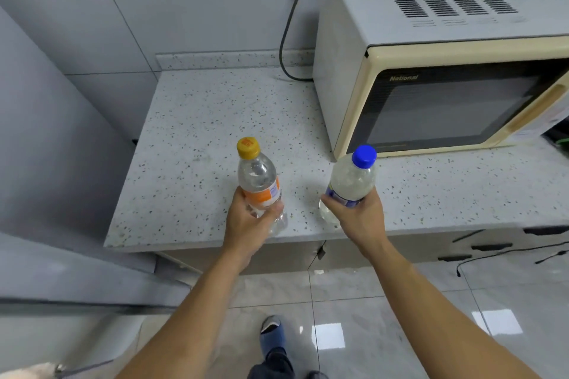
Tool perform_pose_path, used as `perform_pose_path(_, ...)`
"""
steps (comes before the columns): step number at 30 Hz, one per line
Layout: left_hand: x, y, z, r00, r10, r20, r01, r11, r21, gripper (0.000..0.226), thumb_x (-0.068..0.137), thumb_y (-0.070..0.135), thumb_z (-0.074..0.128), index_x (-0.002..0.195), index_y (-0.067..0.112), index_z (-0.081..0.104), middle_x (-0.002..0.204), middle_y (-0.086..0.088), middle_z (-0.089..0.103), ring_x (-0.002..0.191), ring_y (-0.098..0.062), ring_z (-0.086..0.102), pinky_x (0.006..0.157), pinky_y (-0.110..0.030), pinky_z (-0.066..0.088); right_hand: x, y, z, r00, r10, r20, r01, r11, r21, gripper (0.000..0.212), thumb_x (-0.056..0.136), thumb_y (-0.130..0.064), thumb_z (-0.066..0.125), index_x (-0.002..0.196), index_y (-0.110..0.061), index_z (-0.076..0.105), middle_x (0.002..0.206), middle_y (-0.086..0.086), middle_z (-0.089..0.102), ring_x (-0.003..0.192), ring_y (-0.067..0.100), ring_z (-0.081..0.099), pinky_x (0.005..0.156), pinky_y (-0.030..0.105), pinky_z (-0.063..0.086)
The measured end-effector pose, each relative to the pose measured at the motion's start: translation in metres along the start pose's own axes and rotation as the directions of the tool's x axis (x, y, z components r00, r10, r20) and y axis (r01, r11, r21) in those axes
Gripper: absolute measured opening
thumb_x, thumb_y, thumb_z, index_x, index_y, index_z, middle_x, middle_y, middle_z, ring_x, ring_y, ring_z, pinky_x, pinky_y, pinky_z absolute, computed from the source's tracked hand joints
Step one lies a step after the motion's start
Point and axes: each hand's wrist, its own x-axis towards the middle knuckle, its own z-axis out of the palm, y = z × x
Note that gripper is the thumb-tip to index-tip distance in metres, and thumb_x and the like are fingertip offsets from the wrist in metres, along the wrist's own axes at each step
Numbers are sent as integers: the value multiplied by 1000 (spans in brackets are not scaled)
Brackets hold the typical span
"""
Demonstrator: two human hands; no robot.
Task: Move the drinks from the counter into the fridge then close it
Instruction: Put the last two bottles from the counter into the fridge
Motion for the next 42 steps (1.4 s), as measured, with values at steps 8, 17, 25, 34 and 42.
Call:
perform_pose_path(8,-127,-27,-24,992,-121,42,128,952,-279,48,65,61,81,107,40,69,108,0,74,103,-21,70,87,-30,55,-84,21,-14,963,-62,262,28,991,134,32,72,-26,86,98,-18,69,87,1,75,81,16,72,70,23,57)
perform_pose_path(17,-288,-75,-57,894,-416,-165,252,773,-582,71,72,58,66,110,-2,62,95,-23,67,74,-31,67,65,-38,57,-191,56,8,717,234,657,-410,903,127,32,67,-24,80,93,-9,68,84,16,72,77,28,69,74,42,58)
perform_pose_path(25,-375,-88,-98,790,-522,-322,29,557,-830,91,48,78,77,100,5,65,86,-18,68,65,-30,64,66,-39,52,-286,48,67,394,281,875,-461,884,-77,46,62,-37,82,94,-8,66,80,18,69,70,30,66,66,40,56)
perform_pose_path(34,-461,-127,-200,731,-557,-395,-261,307,-915,76,77,75,41,101,6,61,70,-14,65,53,-23,62,53,-30,54,-394,26,175,172,287,942,-293,928,-229,55,65,-43,83,104,-8,66,85,18,71,73,30,69,69,40,58)
perform_pose_path(42,-523,-149,-332,611,-559,-560,-285,504,-815,71,82,73,41,96,6,61,66,-10,63,45,-18,56,51,-27,49,-504,-8,292,93,275,957,-151,954,-260,62,66,-42,81,113,-5,62,90,15,71,81,29,68,77,42,57)
